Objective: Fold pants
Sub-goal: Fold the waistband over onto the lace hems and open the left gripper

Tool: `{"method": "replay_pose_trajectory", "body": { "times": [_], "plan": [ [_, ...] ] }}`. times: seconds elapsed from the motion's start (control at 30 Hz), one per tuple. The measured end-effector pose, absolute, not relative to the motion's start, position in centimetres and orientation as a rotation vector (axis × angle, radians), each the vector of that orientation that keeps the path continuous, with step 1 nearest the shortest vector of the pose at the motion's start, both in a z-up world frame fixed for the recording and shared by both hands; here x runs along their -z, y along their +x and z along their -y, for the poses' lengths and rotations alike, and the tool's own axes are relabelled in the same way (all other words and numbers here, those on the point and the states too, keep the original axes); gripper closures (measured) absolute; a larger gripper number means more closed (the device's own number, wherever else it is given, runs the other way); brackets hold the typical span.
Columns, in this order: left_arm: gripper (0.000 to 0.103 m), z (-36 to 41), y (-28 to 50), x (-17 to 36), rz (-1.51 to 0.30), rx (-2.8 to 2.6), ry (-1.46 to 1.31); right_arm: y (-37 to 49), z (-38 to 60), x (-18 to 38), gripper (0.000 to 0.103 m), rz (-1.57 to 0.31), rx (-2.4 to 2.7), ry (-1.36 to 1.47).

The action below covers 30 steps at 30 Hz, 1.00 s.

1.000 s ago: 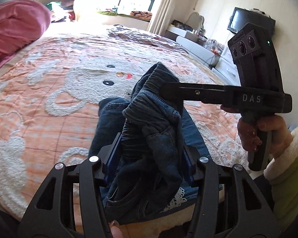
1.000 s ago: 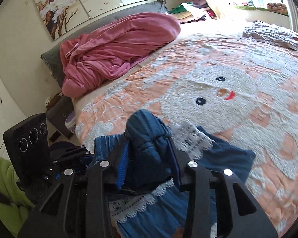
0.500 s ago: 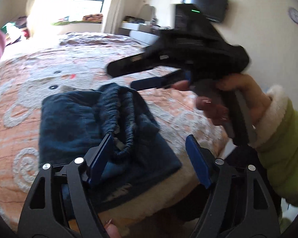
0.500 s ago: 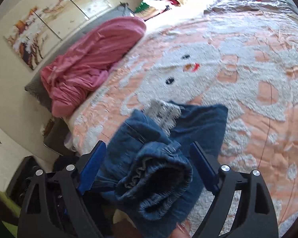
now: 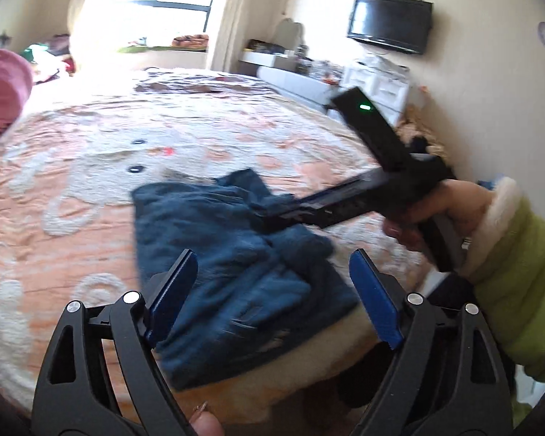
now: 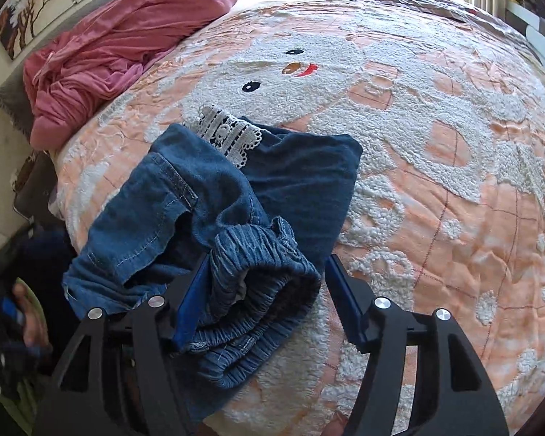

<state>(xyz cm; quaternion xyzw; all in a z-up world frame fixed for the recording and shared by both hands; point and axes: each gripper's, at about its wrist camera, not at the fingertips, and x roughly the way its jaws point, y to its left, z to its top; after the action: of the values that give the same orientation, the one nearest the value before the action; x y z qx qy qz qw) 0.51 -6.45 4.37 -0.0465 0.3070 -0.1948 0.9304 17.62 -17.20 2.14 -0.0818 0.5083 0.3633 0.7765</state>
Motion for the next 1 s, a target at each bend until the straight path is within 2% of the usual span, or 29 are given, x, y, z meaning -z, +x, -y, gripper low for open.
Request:
{"method": "replay_pose_trajectory", "body": {
  "times": [0.07, 0.17, 0.33, 0.43, 0.5, 0.57, 0.6, 0.63, 0.77, 0.83, 1.0],
  "plan": [
    [0.027, 6.4, 1.7, -3.6, -0.684, 0.348, -0.084, 17.5, 17.0, -2.3, 0.035, -1.093, -0.791, -0.189],
    [0.035, 6.3, 2.1, -2.5, -0.736, 0.321, -0.064, 17.4, 17.5, -3.7, 0.034, -1.061, -0.815, -0.158],
    [0.036, 7.2, 0.1, -3.6, -0.649, 0.331, 0.017, 17.2, 17.2, -6.5, 0.034, -0.950, -0.867, -0.101],
    [0.036, 8.2, -1.0, -4.3, -0.611, 0.380, 0.031, 17.8, 15.4, -6.4, 0.034, -0.960, -0.877, -0.129],
    [0.043, 9.0, -0.8, -3.8, -0.647, 0.443, 0.027, 18.8, 14.3, -5.5, 0.034, -1.000, -0.855, -0.153],
    [0.050, 9.7, -0.4, -2.9, -0.714, 0.495, 0.014, 19.6, 13.3, -4.2, 0.047, -1.057, -0.820, -0.195],
    [0.050, 10.1, -0.3, -2.3, -0.751, 0.523, 0.000, 19.9, 12.9, -3.4, 0.062, -1.084, -0.814, -0.222],
    [0.050, 10.4, 0.0, -1.6, -0.798, 0.549, -0.010, 19.9, 12.5, -2.7, 0.062, -1.094, -0.804, -0.254],
    [0.050, 11.0, 0.0, -0.7, -0.835, 0.564, 0.000, 19.6, 12.4, -1.9, 0.060, -1.066, -0.753, -0.304],
    [0.050, 10.6, 0.3, -0.7, -0.843, 0.569, -0.030, 19.4, 12.5, -1.9, 0.046, -1.031, -0.714, -0.349],
    [0.050, 10.8, 0.3, -0.8, -0.841, 0.566, -0.027, 19.9, 13.1, -1.5, 0.043, -1.042, -0.689, -0.310]
  ]
}}
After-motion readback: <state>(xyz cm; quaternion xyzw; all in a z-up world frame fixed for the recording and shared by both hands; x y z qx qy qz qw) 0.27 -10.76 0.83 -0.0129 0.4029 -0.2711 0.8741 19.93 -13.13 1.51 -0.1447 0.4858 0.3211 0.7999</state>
